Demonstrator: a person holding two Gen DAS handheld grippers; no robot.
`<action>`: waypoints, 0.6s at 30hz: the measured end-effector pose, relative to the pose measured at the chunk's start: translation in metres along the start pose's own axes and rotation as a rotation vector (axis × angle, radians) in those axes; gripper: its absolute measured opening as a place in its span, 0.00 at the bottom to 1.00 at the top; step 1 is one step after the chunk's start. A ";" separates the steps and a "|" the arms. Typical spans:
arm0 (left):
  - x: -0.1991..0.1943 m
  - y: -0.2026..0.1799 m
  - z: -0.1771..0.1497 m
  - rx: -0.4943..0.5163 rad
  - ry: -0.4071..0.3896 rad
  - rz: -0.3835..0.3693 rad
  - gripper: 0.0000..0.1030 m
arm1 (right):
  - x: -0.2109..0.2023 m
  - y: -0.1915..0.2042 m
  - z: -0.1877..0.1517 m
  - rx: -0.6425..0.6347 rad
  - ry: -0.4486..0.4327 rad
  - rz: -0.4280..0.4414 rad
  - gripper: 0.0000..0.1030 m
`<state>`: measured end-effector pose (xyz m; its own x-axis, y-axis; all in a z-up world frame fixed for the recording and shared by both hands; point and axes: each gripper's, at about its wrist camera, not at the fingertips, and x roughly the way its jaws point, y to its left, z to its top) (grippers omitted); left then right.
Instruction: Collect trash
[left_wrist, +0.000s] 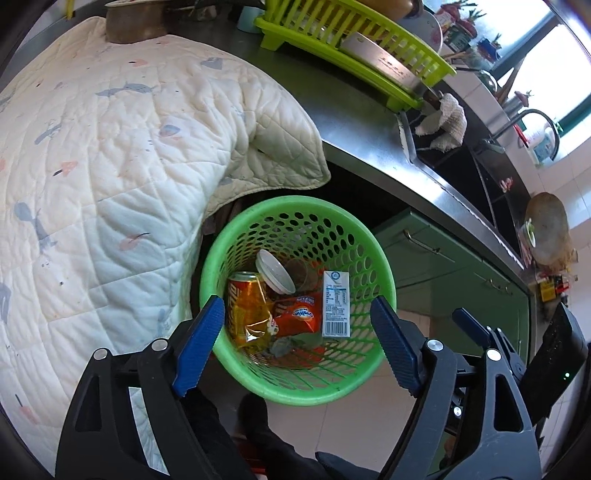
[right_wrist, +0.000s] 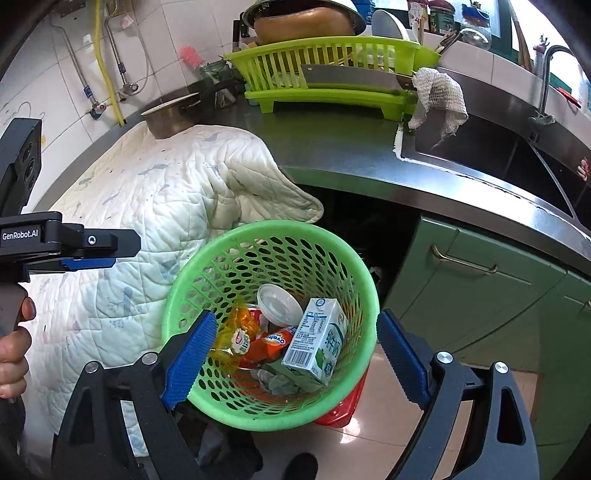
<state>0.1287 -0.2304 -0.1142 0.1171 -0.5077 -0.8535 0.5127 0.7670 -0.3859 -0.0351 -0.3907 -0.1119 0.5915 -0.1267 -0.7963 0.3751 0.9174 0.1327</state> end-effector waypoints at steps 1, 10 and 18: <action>-0.002 0.002 -0.001 -0.005 -0.006 0.003 0.78 | 0.000 0.002 0.000 -0.005 -0.002 0.001 0.83; -0.027 0.025 -0.012 -0.040 -0.060 0.047 0.81 | -0.006 0.020 0.007 -0.048 -0.019 0.035 0.84; -0.058 0.046 -0.025 -0.070 -0.135 0.106 0.83 | -0.011 0.041 0.013 -0.094 -0.033 0.078 0.84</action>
<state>0.1248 -0.1557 -0.0912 0.2829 -0.4672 -0.8376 0.4314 0.8420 -0.3240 -0.0170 -0.3565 -0.0899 0.6401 -0.0641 -0.7656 0.2589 0.9562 0.1363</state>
